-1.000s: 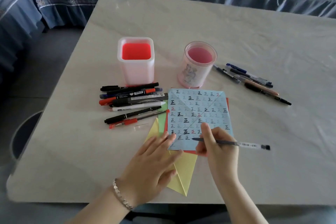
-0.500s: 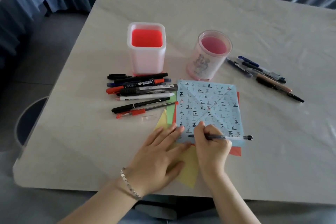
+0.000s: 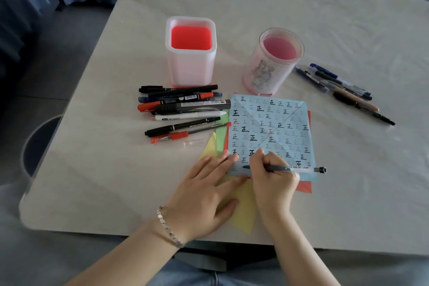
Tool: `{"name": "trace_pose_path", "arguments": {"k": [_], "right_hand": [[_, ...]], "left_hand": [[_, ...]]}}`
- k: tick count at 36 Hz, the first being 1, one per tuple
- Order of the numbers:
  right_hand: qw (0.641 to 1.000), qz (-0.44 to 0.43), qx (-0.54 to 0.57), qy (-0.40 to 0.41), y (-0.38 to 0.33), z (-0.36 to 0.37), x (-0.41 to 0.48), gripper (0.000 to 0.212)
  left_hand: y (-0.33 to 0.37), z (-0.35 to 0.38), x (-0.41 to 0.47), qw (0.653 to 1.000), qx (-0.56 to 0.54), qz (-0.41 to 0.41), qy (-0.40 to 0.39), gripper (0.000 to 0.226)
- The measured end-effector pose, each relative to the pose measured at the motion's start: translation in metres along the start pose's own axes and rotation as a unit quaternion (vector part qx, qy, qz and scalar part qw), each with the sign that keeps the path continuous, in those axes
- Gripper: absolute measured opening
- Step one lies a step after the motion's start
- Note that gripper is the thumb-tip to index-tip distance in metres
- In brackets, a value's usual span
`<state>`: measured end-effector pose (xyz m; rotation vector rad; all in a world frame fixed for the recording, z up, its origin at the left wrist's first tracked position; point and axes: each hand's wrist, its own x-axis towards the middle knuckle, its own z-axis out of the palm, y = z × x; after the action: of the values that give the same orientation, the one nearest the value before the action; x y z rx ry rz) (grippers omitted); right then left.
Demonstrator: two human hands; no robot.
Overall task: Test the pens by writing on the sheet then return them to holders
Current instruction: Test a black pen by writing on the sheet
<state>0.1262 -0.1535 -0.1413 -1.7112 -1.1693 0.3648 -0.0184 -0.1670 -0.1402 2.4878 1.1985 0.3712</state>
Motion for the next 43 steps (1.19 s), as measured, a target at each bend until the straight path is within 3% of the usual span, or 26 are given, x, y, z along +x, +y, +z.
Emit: {"name": "trace_pose_path", "arguments": {"k": [43], "right_hand": [[0.999, 0.038, -0.013, -0.005, 0.001, -0.0002, 0.0023, 0.043]], "left_hand": [[0.0001, -0.0009, 0.0011, 1.0, -0.007, -0.006, 0.0, 0.042]]}}
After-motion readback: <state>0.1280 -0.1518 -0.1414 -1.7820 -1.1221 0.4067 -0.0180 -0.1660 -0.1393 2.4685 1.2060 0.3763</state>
